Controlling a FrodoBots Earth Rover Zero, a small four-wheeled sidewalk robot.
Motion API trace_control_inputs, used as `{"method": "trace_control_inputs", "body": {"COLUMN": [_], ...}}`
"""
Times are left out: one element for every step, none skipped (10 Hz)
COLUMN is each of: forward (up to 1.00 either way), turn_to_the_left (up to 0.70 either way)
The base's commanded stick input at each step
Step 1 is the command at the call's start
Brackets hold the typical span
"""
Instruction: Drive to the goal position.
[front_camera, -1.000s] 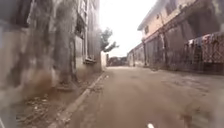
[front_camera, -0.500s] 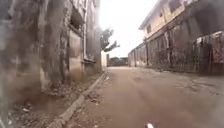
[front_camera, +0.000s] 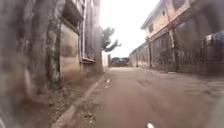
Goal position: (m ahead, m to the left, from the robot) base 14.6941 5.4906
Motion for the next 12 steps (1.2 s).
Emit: {"method": "trace_control_inputs", "body": {"forward": [1.00, 1.00, 1.00, 1.00, 1.00, 1.00, 1.00, 1.00, 1.00, 1.00, 1.00, 1.00], "turn_to_the_left": [0.00, 0.00, 0.00, 0.00, 0.00, 0.00, 0.00, 0.00, 0.00, 0.00, 0.00, 0.00]}}
